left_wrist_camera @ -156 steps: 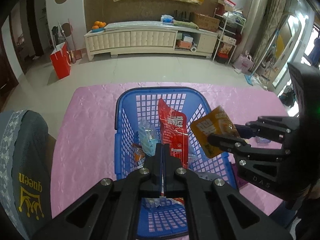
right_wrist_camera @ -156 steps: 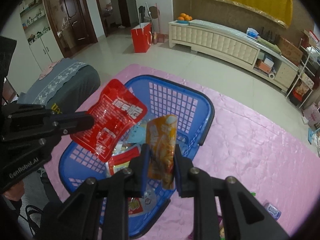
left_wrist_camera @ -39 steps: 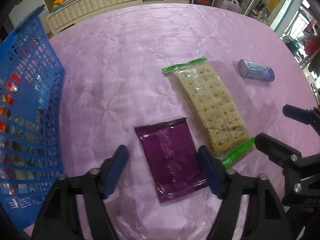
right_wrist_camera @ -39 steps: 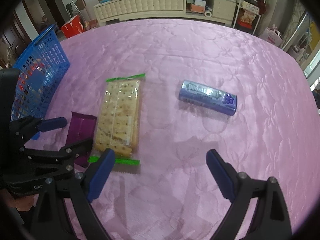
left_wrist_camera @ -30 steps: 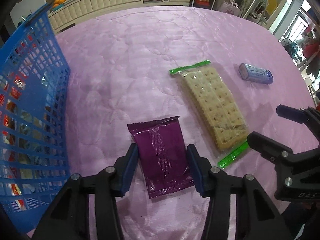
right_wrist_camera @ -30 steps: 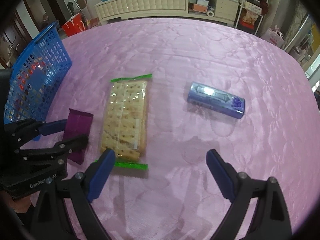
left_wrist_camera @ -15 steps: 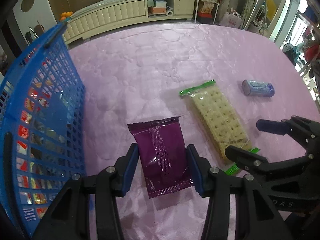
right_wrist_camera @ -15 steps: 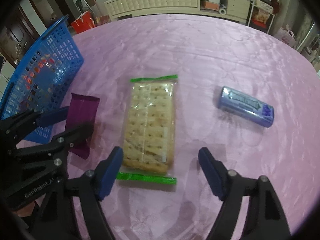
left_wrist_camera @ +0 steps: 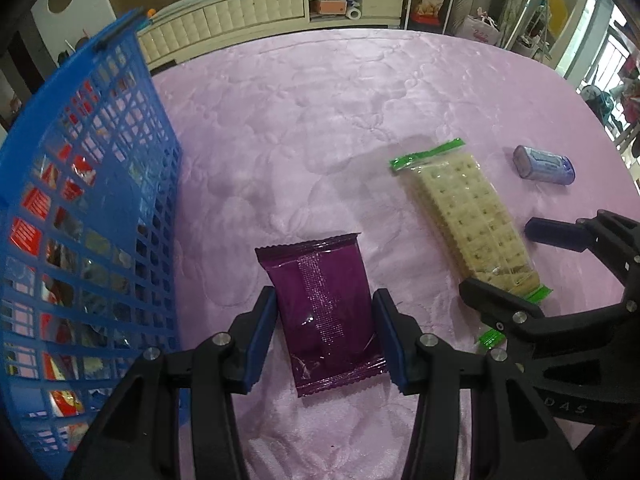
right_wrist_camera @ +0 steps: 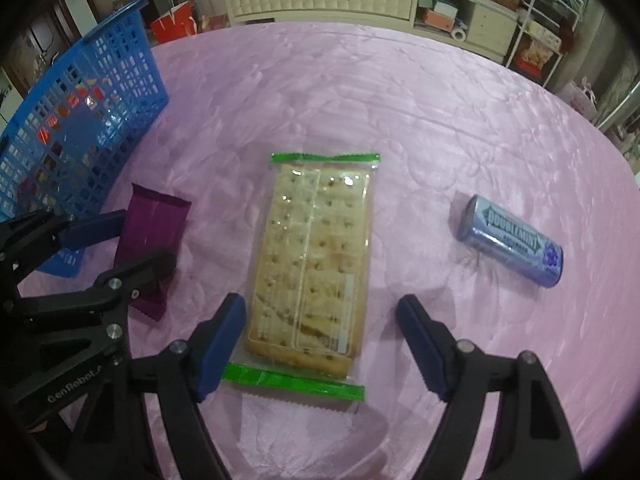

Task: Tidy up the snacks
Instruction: 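Grasp the purple packet with the left gripper while the right gripper grasps the cracker pack, then carry both packs over the blue basket and open both grippers to drop them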

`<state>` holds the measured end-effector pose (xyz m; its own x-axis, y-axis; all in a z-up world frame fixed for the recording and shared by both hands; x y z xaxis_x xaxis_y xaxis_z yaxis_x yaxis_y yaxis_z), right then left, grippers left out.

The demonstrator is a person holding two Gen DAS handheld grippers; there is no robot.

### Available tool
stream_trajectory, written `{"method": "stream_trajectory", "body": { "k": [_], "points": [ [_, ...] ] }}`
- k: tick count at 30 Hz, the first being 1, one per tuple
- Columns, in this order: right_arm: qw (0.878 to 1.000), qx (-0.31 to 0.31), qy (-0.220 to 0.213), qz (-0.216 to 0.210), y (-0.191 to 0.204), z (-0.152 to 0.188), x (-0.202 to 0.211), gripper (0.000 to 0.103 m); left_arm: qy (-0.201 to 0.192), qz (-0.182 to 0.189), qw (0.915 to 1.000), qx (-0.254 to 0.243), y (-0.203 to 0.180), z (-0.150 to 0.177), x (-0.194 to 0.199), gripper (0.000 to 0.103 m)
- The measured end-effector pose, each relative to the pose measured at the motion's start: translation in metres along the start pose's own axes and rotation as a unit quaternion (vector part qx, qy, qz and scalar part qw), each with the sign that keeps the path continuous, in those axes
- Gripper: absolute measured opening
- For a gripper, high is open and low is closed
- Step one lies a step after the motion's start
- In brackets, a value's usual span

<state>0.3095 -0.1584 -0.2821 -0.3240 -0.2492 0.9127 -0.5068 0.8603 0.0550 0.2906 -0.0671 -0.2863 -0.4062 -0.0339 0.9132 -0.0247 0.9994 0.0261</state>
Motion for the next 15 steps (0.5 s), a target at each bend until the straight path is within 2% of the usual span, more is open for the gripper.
{"method": "stream_trajectory", "body": {
  "k": [4, 7, 15],
  "points": [
    [1.000, 0.009, -0.003, 0.008, 0.004, -0.002, -0.002, 0.081, -0.001, 0.000, 1.0000, -0.003, -0.001, 0.001, 0.000, 0.046],
    [1.000, 0.015, -0.016, 0.002, 0.006, 0.002, 0.005, 0.059, -0.002, 0.003, 1.0000, -0.004, -0.005, 0.000, 0.000, 0.046],
    [1.000, -0.002, -0.025, -0.006, -0.005, 0.018, 0.024, 0.058, -0.012, 0.003, 0.9997, -0.021, -0.015, 0.008, 0.021, 0.046]
  ]
}}
Point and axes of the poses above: each gripper's, at about its wrist camera, not at the fingertips, and x roughly against the way its jaws point, y to its left, z to its underside, the point moved 7 cm from there along -x, roughly the way its jaws point
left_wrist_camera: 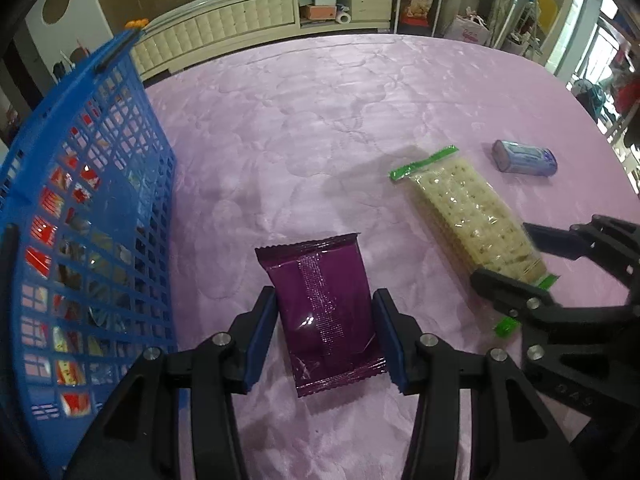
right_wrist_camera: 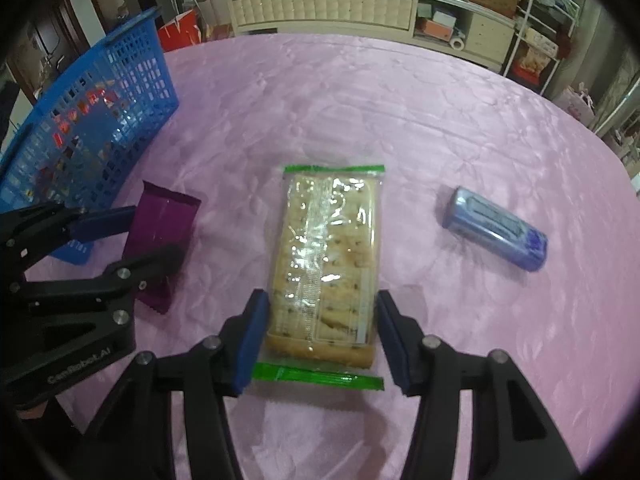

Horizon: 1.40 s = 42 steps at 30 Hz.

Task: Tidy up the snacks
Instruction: 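Carry both packs over the blue basket and open both grippers to drop them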

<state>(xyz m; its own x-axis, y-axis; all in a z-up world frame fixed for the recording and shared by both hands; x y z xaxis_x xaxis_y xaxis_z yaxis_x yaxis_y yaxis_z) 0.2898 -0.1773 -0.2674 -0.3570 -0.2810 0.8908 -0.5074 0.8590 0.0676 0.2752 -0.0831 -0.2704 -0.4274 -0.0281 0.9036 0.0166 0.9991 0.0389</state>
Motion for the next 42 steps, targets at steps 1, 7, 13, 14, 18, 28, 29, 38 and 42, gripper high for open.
{"method": "stream_trajectory", "body": {
  "k": [1, 7, 13, 14, 18, 28, 29, 38, 42],
  "points": [
    [1.000, -0.003, -0.005, 0.000, -0.002, 0.002, 0.007, 0.058, -0.002, 0.001, 1.0000, -0.001, -0.002, 0.000, 0.003, 0.046],
    [0.999, -0.002, -0.038, 0.004, -0.001, 0.008, 0.050, 0.058, -0.025, 0.009, 0.9996, -0.006, -0.015, 0.002, 0.039, 0.046],
    [0.997, 0.013, -0.073, 0.013, 0.007, 0.013, 0.095, 0.058, -0.056, 0.018, 0.9983, 0.000, -0.021, 0.006, 0.084, 0.046],
    [0.997, 0.015, -0.079, 0.015, 0.009, 0.014, 0.104, 0.058, -0.062, 0.020, 0.9979, 0.000, -0.022, 0.006, 0.093, 0.046],
    [0.994, 0.022, -0.104, 0.019, 0.019, 0.011, 0.133, 0.058, -0.086, 0.024, 0.9960, 0.001, -0.019, 0.006, 0.124, 0.046],
    [0.986, 0.054, -0.160, 0.018, 0.065, -0.016, 0.181, 0.056, -0.133, 0.018, 0.9907, 0.017, 0.027, 0.011, 0.192, 0.046],
    [0.985, 0.054, -0.163, 0.014, 0.071, -0.018, 0.184, 0.056, -0.135, 0.017, 0.9904, 0.019, 0.033, 0.012, 0.194, 0.046],
    [0.978, 0.089, -0.188, -0.021, 0.132, -0.050, 0.192, 0.056, -0.150, -0.010, 0.9868, 0.059, 0.109, 0.022, 0.218, 0.046],
    [0.976, 0.101, -0.189, -0.039, 0.156, -0.061, 0.187, 0.056, -0.150, -0.015, 0.9854, 0.079, 0.140, 0.027, 0.220, 0.046]
  ]
}}
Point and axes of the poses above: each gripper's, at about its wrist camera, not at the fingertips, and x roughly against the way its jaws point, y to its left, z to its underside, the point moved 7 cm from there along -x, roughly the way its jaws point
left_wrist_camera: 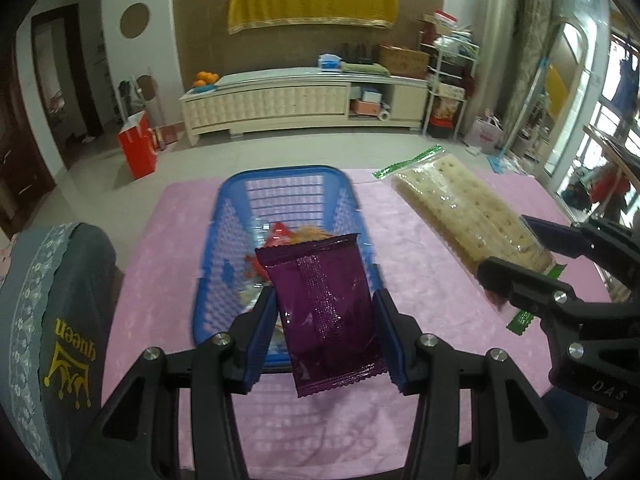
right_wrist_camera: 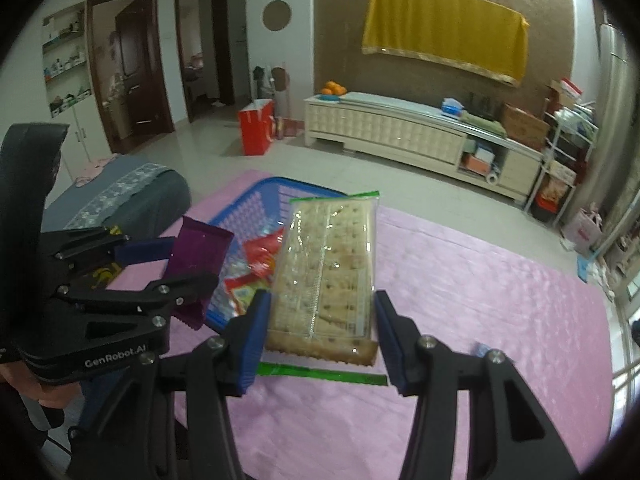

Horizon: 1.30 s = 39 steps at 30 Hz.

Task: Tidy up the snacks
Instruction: 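Carry both packs over the blue basket and open both grippers to drop them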

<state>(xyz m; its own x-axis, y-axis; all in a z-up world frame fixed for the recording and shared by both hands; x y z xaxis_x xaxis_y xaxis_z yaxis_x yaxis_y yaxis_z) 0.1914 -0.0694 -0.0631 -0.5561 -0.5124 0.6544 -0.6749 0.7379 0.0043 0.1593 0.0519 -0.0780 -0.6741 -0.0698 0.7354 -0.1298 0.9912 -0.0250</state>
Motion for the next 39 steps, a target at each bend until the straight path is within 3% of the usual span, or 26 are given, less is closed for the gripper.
{"method": "stream_trajectory", "body": {
  "k": [11, 28, 39],
  "points": [
    [0.999, 0.015, 0.018, -0.035, 0.034, -0.009, -0.039, 0.056, 0.013, -0.003, 0.9995, 0.029, 0.048, 0.006, -0.015, 0.046],
    [0.996, 0.008, 0.067, -0.054, 0.044, -0.003, -0.099, 0.056, 0.046, 0.019, 0.9981, 0.037, 0.064, 0.010, -0.064, 0.046],
    [0.994, 0.005, 0.089, -0.057, 0.042, 0.000, -0.117, 0.056, 0.071, 0.030, 0.9960, 0.046, 0.061, 0.016, -0.081, 0.046]
  ]
}}
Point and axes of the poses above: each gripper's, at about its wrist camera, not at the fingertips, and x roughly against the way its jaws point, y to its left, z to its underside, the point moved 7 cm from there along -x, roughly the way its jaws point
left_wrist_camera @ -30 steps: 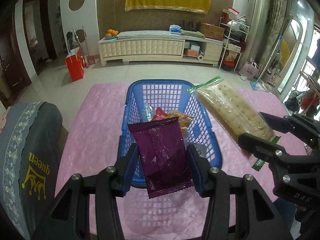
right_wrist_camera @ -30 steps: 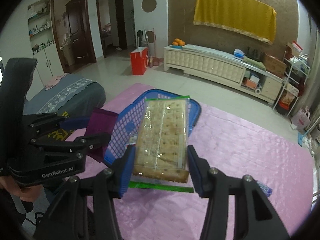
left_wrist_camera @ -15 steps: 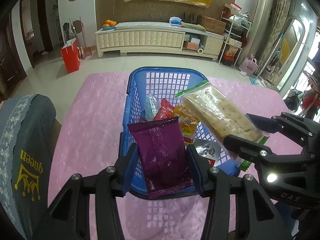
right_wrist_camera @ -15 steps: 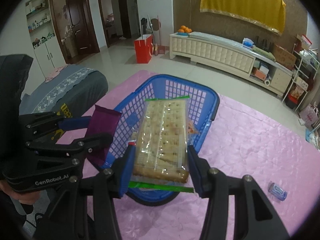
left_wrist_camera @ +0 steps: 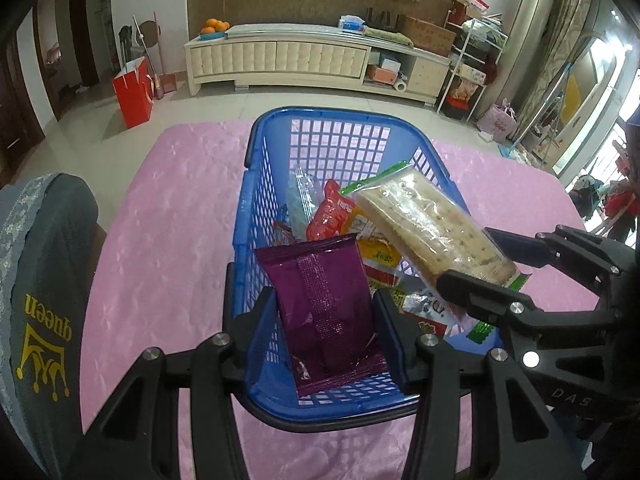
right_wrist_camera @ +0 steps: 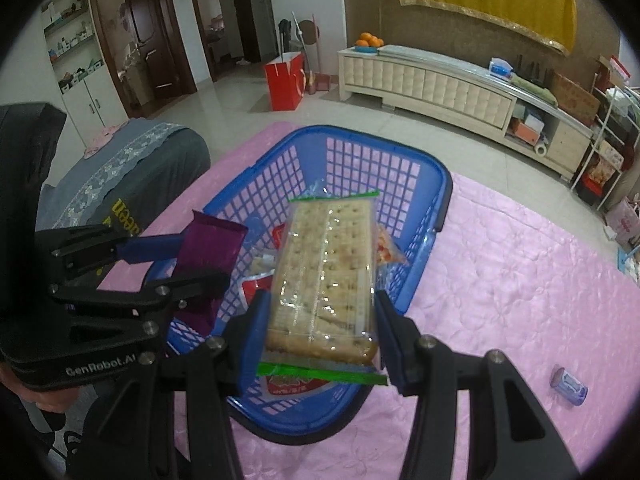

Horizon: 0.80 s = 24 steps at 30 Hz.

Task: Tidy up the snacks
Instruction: 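Carry both packs over the blue basket and open both grippers to drop them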

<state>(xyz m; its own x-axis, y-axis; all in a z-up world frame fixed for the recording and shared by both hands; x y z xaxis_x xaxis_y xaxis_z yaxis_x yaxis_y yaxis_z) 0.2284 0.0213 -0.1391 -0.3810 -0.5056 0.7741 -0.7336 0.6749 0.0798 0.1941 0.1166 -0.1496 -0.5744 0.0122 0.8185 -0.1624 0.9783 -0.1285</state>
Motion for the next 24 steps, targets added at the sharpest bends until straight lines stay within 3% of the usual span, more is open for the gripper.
{"method": "stream_trajectory", "body": {
  "k": [9, 15, 20, 24],
  "points": [
    [1.000, 0.003, 0.010, -0.002, 0.002, 0.002, -0.004, 0.056, 0.006, 0.000, 1.0000, 0.007, 0.001, 0.002, 0.002, 0.049],
    [1.000, 0.000, 0.015, 0.005, 0.001, 0.002, -0.006, 0.058, -0.002, 0.008, 0.9999, 0.010, 0.004, 0.002, 0.009, 0.063],
    [1.000, -0.013, 0.003, 0.015, -0.003, 0.000, 0.008, 0.076, -0.014, 0.024, 0.9990, 0.034, 0.006, 0.000, 0.023, 0.064],
    [1.000, -0.002, -0.012, 0.019, 0.001, -0.002, 0.030, 0.080, -0.029, 0.020, 0.9991, 0.025, -0.001, -0.001, 0.039, 0.064]
  ]
}}
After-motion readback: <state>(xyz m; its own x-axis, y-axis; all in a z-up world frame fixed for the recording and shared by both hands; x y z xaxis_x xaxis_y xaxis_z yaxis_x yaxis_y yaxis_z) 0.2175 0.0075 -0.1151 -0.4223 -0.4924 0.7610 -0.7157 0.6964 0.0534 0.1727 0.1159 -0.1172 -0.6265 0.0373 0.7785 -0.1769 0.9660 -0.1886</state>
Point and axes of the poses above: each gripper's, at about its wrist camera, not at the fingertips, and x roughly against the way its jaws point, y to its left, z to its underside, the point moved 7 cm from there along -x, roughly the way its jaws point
